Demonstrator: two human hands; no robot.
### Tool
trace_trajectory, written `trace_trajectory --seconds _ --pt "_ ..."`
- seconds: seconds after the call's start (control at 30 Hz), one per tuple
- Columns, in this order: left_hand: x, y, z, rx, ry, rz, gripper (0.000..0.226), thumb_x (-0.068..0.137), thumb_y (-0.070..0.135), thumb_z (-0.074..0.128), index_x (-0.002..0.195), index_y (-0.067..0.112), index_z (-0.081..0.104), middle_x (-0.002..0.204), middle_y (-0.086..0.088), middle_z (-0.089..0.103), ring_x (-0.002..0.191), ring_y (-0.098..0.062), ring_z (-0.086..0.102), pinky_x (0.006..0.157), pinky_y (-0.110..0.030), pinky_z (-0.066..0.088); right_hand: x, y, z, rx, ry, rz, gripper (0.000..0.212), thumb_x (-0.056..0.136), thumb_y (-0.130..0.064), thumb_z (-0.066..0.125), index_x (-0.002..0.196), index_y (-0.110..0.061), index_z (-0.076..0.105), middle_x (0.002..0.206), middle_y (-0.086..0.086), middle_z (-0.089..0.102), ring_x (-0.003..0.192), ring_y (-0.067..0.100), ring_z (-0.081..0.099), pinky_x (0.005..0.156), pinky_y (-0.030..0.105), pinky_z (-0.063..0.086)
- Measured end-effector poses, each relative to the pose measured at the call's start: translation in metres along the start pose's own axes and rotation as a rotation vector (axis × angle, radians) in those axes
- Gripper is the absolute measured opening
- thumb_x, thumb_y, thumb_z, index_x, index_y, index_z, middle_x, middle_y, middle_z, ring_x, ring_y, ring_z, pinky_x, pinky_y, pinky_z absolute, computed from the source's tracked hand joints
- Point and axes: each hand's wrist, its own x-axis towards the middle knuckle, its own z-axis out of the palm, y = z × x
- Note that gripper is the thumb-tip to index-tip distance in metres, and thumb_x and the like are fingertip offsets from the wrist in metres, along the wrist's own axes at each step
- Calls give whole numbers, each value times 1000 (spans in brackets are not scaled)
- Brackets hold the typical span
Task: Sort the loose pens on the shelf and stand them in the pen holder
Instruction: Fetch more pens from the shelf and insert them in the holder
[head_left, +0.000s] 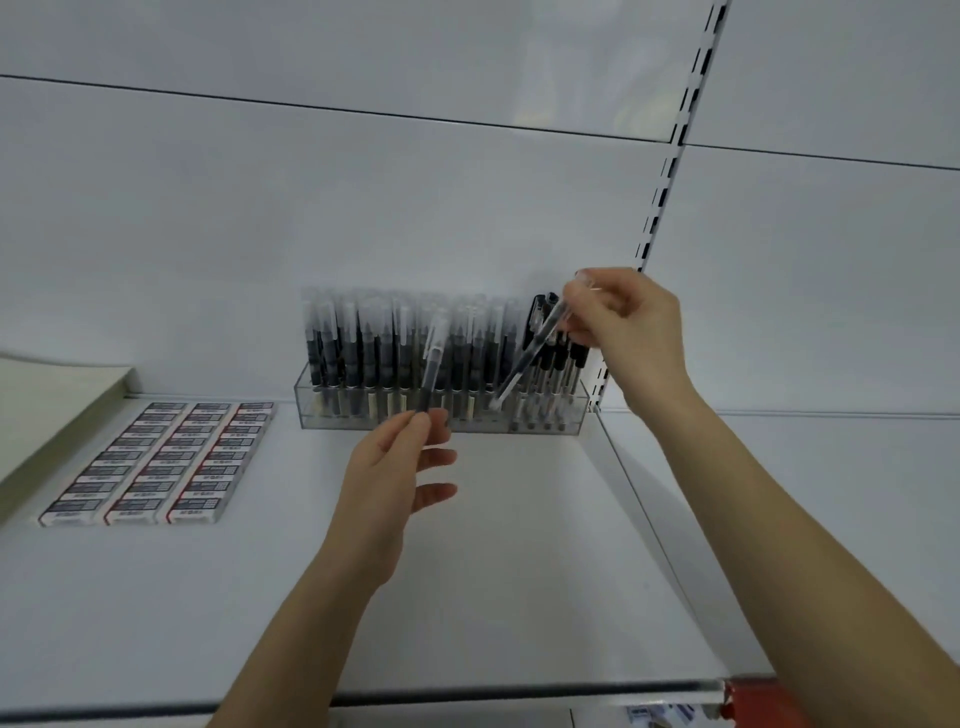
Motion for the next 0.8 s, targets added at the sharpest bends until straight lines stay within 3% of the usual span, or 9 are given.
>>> trace_trajectory --seconds 0.17,0.43,0.6,0.67,0.73,0.8 --pt "0 3 -10 37 28 39 27 95 4 38 92 16 62 77 -3 59 65 -13 52 55 -24 47 16 9 16 -208 15 -109 11 85 -17 63 95 -13 65 78 0 66 81 23 67 81 40 55" --pt "2 -1 -19 36 20 96 23 90 3 50 94 23 62 78 1 64 64 -10 58 59 -20 53 20 18 41 -343 -107 -149 16 88 -19 60 101 -9 63 77 -2 62 77 17 62 75 25 51" --pt "3 -2 -22 3 22 98 23 88 3 54 97 23 62 83 -1 66 67 -11 62 68 -26 56 15 33 52 -473 -215 -71 12 88 -21 61 89 -10 60 87 12 67 85 27 65 80 35 52" --pt "3 -2 -22 7 20 101 23 87 4 56 100 22 62 85 -1 66 65 -7 63 65 -23 57 14 37 52 -481 -232 -22 16 87 -25 62 92 -10 59 89 10 66 86 25 64 76 31 50" --pt "3 -2 -22 14 14 111 23 86 4 57 100 22 62 85 -1 66 63 -4 63 62 -20 57 9 37 47 -474 -227 8 28 87 -28 62 108 -9 59 92 4 64 87 17 60 75 22 43" --pt "5 -3 -20 24 8 119 23 86 3 58 95 25 63 83 -1 65 62 -3 63 61 -19 56 -1 32 38 -329 -153 18 24 88 -27 60 106 -12 61 90 1 66 83 11 62 74 19 45"
